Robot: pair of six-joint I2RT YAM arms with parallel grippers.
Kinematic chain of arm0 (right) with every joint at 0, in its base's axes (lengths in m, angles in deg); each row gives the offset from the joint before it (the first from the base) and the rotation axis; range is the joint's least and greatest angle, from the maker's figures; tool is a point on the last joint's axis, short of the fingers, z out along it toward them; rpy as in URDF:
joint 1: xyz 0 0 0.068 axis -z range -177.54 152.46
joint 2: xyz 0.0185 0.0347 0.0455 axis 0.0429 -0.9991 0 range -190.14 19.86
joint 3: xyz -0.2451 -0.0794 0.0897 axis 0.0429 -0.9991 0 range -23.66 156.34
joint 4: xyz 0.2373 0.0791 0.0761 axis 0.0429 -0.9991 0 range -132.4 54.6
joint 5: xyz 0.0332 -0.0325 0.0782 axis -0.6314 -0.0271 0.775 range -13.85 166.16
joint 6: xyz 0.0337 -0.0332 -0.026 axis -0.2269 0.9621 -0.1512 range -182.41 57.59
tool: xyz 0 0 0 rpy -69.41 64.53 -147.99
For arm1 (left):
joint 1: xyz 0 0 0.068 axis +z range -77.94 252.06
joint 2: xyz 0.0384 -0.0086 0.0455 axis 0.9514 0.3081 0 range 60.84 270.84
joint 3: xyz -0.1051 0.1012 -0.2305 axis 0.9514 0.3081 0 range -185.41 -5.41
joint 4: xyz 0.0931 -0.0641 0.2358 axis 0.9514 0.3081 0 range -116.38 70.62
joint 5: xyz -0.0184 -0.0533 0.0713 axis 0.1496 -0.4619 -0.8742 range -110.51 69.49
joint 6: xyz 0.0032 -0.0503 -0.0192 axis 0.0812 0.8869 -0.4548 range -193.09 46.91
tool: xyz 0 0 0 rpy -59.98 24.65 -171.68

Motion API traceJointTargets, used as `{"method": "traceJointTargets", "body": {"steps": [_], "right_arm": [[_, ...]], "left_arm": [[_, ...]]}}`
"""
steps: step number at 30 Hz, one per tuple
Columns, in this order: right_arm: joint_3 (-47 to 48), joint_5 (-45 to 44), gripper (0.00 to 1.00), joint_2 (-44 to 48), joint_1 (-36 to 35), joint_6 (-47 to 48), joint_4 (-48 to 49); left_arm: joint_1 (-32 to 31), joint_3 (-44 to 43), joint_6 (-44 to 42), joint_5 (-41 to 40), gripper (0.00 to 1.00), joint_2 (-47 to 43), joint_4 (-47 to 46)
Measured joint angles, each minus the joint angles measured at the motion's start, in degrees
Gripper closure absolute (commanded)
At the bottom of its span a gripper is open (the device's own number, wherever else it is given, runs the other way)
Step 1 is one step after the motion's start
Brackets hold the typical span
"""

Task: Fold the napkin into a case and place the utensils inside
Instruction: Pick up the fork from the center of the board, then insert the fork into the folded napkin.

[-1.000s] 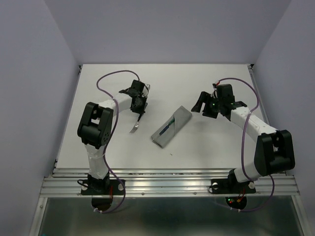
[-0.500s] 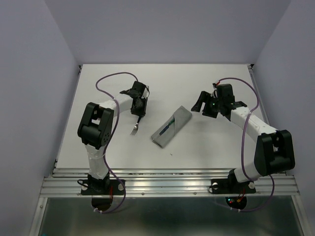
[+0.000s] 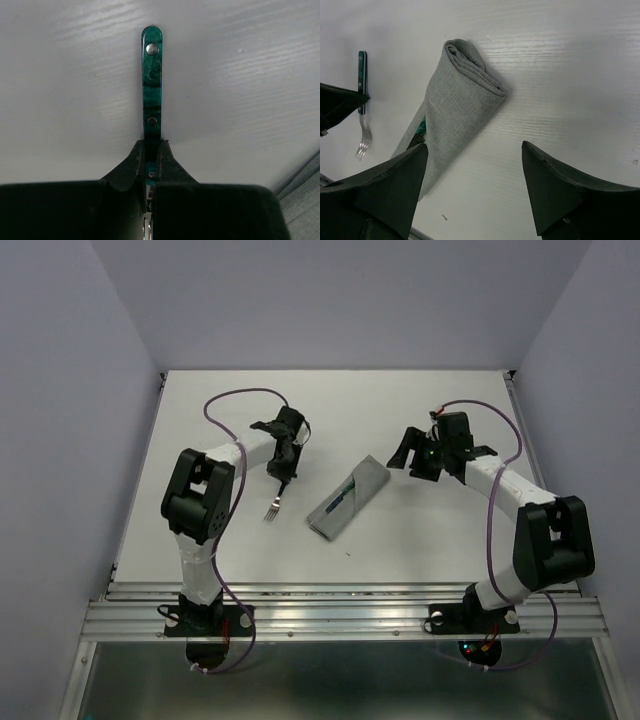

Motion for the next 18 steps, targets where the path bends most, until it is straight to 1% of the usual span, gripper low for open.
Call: {"method": "traceJointTargets", "body": {"steps": [3,6,9,10,12,13,14,18], "right_arm": [[0.37,-0.11,0.19,-2.23,0.00,-0.11,0.02],[2.62,-0.17,0.22,-6.03,0.00,-0.07,-0.09],[6.12,-0.33,0.36,-10.25,0.00,-0.04,-0.02],[7.13,-0.35,0.47,-11.56,0.00,0.04,0.07],[9.27,-0.48,0.57,-14.29,0.00,0.00,0.07],[10.10,-0.42,0.65,-15.50,0.00,0.13,0.11],[10.91,-0.50,0.67,-16.50,0.00,-0.09,0.07],[14.01,-0.79,0.67,-20.90,0.00,-0.42,0.09]], "left_arm": [[-1.46,0.00,-1.16,0.17,1.00,-1.46,3.28],[-4.55,0.00,-1.88,1.25,1.00,-4.68,5.81],[-7.58,0.00,-2.01,2.23,1.00,-7.69,7.21],[-9.46,0.00,-2.05,2.69,1.00,-9.11,7.74],[-12.13,0.00,-2.16,3.43,1.00,-10.51,8.28],[-13.35,0.00,-2.19,3.89,1.00,-10.84,8.52],[-14.84,0.02,-2.23,4.31,1.00,-10.97,8.87],[-18.86,0.13,-2.43,5.99,1.00,-10.95,10.12]]}}
